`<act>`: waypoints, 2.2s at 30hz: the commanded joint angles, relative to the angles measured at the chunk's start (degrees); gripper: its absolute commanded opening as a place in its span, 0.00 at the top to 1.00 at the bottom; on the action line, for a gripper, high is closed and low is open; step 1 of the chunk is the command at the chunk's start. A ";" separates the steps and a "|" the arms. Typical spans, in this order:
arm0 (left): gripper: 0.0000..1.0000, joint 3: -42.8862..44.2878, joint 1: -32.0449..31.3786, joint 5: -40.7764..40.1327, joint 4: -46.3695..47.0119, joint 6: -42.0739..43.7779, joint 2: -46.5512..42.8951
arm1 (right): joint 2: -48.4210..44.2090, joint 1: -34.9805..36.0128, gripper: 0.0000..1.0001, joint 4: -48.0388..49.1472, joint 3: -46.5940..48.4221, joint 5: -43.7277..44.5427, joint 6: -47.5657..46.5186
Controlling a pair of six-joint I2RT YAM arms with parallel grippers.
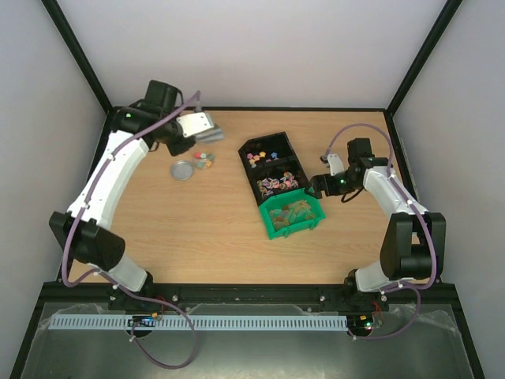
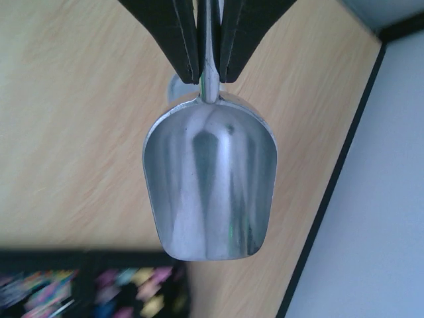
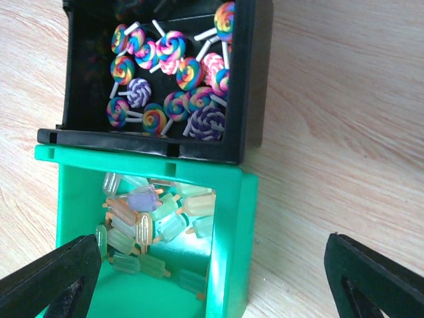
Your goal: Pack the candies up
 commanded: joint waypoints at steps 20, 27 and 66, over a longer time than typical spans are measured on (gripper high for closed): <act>0.98 3.26 -44.75 -12.08 -18.57 -26.78 8.09 | 2.51 -0.17 0.40 -9.94 0.19 -3.06 8.26; 0.98 4.33 -44.76 -15.69 -18.72 -27.36 13.44 | 4.05 1.88 0.51 -9.32 -1.25 -7.17 7.01; 0.98 -11.31 -36.70 1.59 -7.21 -15.35 18.58 | 5.58 5.82 0.84 -3.59 -4.68 -12.48 4.11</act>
